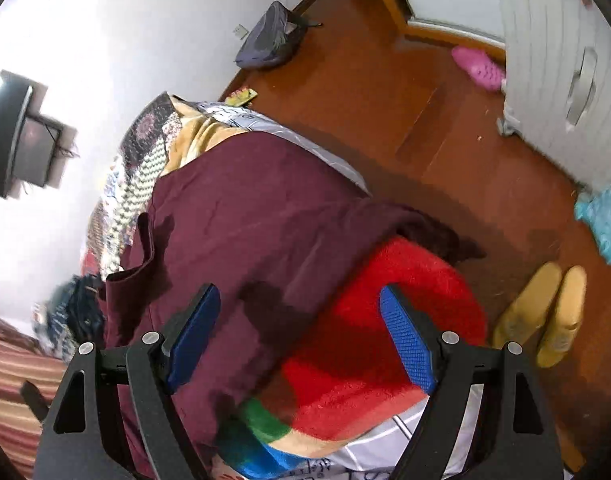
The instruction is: Fold large clothes
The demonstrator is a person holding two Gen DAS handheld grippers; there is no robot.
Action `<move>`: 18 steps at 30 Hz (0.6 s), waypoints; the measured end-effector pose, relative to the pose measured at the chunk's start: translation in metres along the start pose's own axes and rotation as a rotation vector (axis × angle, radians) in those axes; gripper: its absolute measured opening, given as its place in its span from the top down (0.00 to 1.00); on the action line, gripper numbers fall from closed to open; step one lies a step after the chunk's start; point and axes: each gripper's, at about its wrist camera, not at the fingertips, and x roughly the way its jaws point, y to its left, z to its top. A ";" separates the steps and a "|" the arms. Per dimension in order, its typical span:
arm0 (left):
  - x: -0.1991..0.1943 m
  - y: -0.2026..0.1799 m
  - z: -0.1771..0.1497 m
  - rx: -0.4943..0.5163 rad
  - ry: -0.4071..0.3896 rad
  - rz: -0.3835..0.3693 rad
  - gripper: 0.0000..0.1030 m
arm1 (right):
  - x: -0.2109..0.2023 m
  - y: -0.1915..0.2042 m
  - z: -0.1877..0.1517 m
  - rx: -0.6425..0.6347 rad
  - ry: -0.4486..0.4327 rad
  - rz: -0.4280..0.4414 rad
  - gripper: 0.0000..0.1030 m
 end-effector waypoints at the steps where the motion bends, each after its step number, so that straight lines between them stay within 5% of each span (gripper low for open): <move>1: 0.002 -0.001 -0.001 0.002 0.005 0.007 0.06 | 0.000 0.000 0.001 0.000 -0.007 0.011 0.23; 9: 0.008 0.011 -0.010 -0.036 0.025 0.020 0.06 | 0.023 -0.018 0.026 0.098 -0.015 0.105 0.32; 18: -0.003 0.032 -0.016 -0.082 0.001 0.047 0.06 | 0.041 -0.024 0.034 0.134 -0.028 0.013 0.64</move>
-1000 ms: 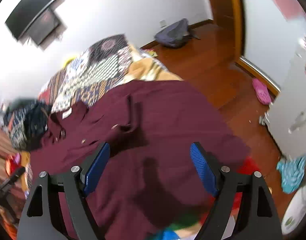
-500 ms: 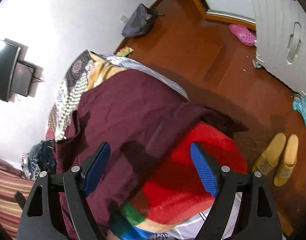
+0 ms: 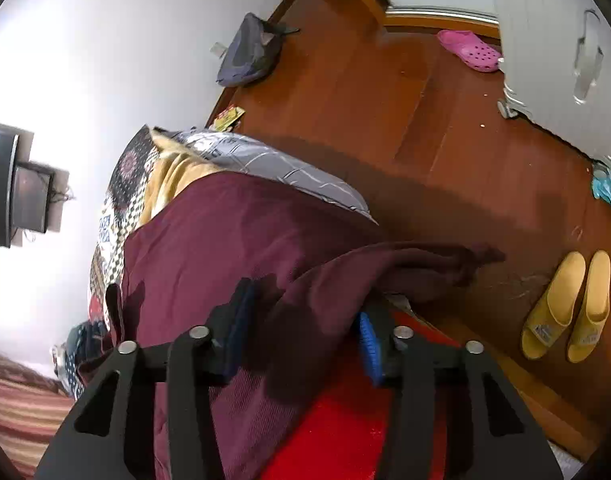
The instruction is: Fold large clothes
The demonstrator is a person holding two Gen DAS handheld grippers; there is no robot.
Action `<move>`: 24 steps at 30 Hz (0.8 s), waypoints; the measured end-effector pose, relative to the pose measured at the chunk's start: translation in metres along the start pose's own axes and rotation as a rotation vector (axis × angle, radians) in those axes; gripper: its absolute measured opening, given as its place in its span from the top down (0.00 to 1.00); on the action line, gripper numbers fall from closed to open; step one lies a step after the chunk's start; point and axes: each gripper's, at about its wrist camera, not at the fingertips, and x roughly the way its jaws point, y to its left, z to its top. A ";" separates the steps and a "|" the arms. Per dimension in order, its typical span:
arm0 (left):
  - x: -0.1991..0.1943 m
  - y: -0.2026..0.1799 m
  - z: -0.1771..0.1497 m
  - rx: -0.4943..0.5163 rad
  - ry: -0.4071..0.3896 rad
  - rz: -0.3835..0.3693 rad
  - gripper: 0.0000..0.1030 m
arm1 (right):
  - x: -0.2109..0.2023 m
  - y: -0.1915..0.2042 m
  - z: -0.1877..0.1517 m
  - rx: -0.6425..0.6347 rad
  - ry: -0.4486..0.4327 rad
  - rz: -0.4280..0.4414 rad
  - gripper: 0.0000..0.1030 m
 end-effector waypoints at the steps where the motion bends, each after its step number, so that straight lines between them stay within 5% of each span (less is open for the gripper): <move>1: -0.002 0.001 -0.001 0.001 -0.006 0.002 0.06 | -0.002 0.002 0.000 -0.002 -0.004 -0.011 0.69; 4: -0.007 0.005 -0.003 0.012 -0.021 0.005 0.06 | -0.013 0.017 0.001 -0.053 -0.022 -0.067 0.81; 10: -0.020 0.014 -0.006 0.005 -0.052 -0.015 0.06 | -0.047 0.069 -0.005 -0.180 -0.124 -0.070 0.87; 17: -0.040 0.023 -0.008 0.013 -0.107 -0.030 0.06 | -0.087 0.164 -0.040 -0.446 -0.227 0.055 0.88; 24: -0.042 0.031 -0.014 -0.001 -0.110 -0.037 0.06 | -0.058 0.200 -0.095 -0.633 -0.106 0.094 0.88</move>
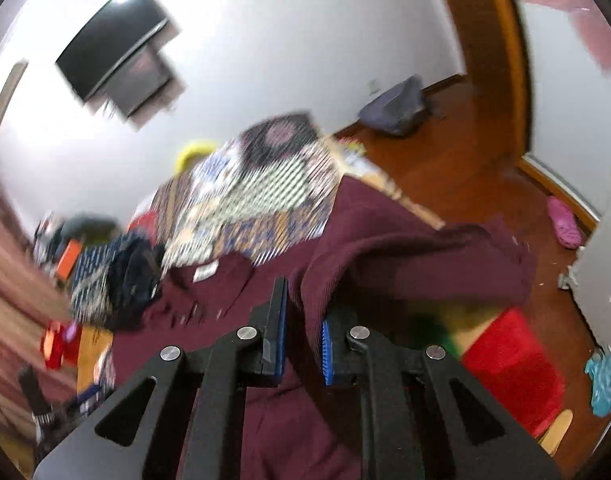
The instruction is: Fold large clothes
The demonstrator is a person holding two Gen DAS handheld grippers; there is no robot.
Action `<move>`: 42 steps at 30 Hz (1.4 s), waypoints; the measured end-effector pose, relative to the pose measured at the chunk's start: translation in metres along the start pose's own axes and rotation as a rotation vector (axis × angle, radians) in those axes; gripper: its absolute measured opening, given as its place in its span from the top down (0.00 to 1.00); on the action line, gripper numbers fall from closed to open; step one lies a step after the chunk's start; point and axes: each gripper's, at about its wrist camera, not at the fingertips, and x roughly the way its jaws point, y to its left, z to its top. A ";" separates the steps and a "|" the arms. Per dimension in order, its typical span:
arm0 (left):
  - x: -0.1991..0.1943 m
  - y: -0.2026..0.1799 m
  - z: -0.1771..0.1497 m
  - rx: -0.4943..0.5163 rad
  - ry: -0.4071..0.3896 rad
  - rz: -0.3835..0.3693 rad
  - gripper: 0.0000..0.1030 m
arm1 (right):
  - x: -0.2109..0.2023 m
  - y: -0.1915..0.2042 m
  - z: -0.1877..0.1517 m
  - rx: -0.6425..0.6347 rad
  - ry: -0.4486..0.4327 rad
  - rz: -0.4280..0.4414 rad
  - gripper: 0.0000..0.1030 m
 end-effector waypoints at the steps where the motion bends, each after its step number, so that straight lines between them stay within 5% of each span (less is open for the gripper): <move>1: 0.000 0.001 -0.001 0.000 0.002 0.000 0.06 | 0.005 0.003 -0.005 -0.013 0.020 0.002 0.88; 10: 0.003 -0.003 -0.005 0.009 0.020 0.002 0.06 | 0.026 0.006 -0.042 -0.047 0.171 -0.037 0.80; 14: 0.007 -0.008 -0.006 0.022 0.032 0.006 0.06 | 0.004 0.005 -0.040 -0.044 0.170 0.002 0.58; 21: 0.010 -0.020 -0.006 0.051 0.038 0.005 0.06 | -0.022 -0.021 -0.024 0.067 0.045 -0.067 0.37; 38: 0.037 -0.018 -0.004 0.034 0.103 0.040 0.06 | 0.068 -0.160 -0.008 0.636 0.102 -0.074 0.37; 42: 0.043 -0.017 -0.004 0.038 0.114 0.048 0.06 | 0.077 -0.158 0.002 0.593 0.050 -0.133 0.73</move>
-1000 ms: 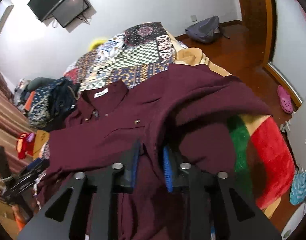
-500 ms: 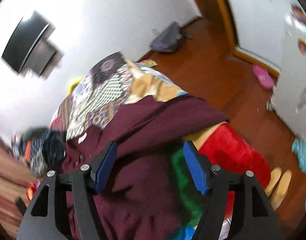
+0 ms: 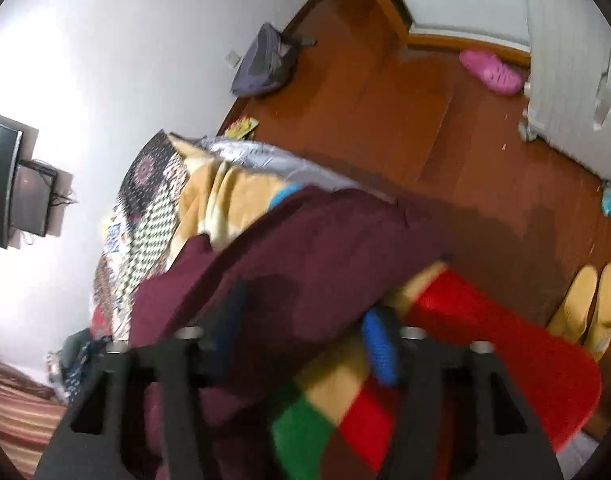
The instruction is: Fold large clothes
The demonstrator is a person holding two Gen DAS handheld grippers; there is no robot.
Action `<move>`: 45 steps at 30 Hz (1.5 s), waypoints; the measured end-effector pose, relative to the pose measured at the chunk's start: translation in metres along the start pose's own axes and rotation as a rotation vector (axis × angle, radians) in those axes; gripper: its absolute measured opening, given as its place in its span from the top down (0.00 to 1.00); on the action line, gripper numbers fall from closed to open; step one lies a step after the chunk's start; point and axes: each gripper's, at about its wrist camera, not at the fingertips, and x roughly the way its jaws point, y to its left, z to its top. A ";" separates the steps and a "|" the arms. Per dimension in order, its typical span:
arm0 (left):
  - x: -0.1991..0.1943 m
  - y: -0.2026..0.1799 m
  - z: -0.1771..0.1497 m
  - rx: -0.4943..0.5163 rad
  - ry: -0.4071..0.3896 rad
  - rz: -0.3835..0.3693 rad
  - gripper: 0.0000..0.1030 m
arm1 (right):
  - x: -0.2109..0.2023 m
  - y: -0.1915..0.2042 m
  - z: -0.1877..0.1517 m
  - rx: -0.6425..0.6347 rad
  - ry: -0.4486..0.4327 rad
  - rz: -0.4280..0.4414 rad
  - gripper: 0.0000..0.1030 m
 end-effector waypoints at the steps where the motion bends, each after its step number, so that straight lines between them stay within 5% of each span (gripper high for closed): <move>1: 0.001 0.000 0.000 -0.001 0.001 0.000 0.06 | 0.003 -0.001 0.003 0.003 0.006 0.000 0.84; 8: -0.005 0.006 0.002 -0.013 -0.017 -0.004 0.06 | -0.022 0.037 0.014 -0.103 -0.059 0.032 0.91; 15: -0.018 0.018 0.001 -0.047 -0.051 -0.015 0.06 | -0.088 0.135 0.003 -0.377 -0.180 0.209 0.94; 21: -0.033 0.034 -0.005 -0.084 -0.089 -0.024 0.06 | -0.126 0.225 -0.064 -0.663 -0.152 0.395 0.94; 24: -0.041 0.047 -0.009 -0.114 -0.105 -0.034 0.06 | -0.118 0.249 -0.111 -0.792 -0.083 0.410 0.94; 30: -0.052 0.074 -0.021 -0.180 -0.109 -0.051 0.06 | -0.055 0.241 -0.196 -0.942 0.128 0.286 0.90; 33: -0.057 0.085 -0.025 -0.211 -0.110 -0.058 0.06 | -0.022 0.225 -0.215 -0.922 0.293 0.240 0.90; 36: -0.061 0.089 -0.024 -0.216 -0.119 -0.049 0.06 | -0.012 0.215 -0.221 -0.901 0.368 0.205 0.90; 40: -0.062 0.079 -0.011 -0.183 -0.122 -0.072 0.06 | -0.034 0.202 -0.202 -0.881 0.328 0.207 0.79; 43: -0.060 0.057 0.009 -0.109 -0.130 -0.093 0.06 | -0.061 0.191 -0.179 -0.872 0.206 0.198 0.56; 45: -0.057 0.040 0.026 -0.054 -0.135 -0.101 0.06 | -0.081 0.180 -0.160 -0.861 0.104 0.186 0.52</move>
